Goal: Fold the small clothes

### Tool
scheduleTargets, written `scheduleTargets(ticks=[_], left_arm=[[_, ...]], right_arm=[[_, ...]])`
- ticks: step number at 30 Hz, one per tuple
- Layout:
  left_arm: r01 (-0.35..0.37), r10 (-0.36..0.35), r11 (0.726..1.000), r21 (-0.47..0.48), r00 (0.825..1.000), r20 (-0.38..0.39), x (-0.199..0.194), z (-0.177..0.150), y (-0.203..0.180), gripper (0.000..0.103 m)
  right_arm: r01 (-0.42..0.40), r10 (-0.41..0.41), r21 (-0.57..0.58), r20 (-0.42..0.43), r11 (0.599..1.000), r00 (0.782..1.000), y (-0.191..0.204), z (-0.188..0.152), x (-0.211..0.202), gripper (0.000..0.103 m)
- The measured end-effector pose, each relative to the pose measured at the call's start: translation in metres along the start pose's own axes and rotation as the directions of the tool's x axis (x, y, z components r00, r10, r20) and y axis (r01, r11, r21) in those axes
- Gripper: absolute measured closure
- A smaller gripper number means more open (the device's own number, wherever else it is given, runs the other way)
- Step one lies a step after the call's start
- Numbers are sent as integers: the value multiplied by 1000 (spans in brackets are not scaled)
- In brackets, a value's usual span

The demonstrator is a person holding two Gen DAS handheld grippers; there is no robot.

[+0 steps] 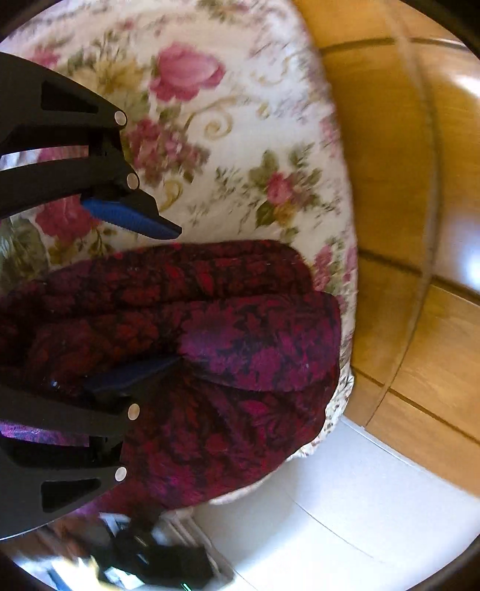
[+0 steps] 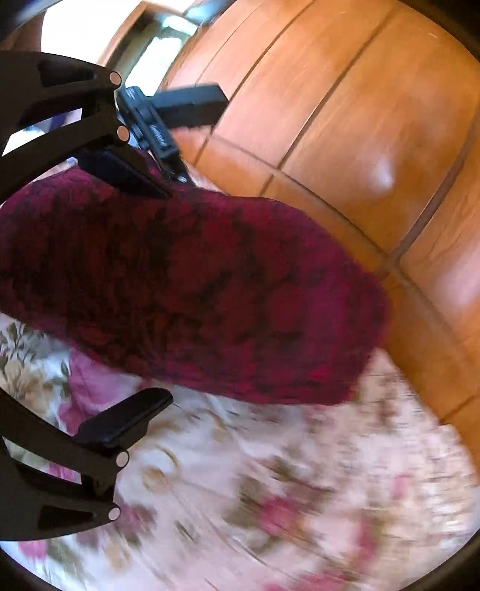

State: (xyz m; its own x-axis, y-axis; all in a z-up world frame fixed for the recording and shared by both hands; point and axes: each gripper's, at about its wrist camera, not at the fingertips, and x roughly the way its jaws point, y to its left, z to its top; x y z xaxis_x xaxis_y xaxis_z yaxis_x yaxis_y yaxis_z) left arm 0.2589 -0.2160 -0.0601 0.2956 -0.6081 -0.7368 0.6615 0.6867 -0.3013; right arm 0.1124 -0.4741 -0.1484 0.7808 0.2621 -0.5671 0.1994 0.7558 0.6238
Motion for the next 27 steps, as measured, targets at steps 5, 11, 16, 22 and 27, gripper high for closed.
scheduleTargets(ticks=[5, 11, 16, 22, 27], left_arm=[[-103, 101, 994, 42, 994, 52, -18, -11, -1, 41], [-179, 176, 982, 60, 982, 62, -16, -13, 1, 40], [-178, 179, 984, -24, 982, 55, -12, -24, 20, 40], [-188, 192, 980, -63, 979, 70, -23, -31, 14, 37], [-207, 216, 973, -103, 973, 85, -32, -30, 13, 28]], right_arm=[[113, -102, -112, 100, 987, 990, 49, 27, -13, 40], [295, -299, -242, 22, 924, 954, 97, 38, 65, 54], [379, -385, -302, 39, 875, 922, 101, 29, 102, 53], [431, -426, -354, 95, 830, 900, 110, 12, 88, 52], [459, -441, -344, 134, 819, 887, 110, 7, 82, 51]])
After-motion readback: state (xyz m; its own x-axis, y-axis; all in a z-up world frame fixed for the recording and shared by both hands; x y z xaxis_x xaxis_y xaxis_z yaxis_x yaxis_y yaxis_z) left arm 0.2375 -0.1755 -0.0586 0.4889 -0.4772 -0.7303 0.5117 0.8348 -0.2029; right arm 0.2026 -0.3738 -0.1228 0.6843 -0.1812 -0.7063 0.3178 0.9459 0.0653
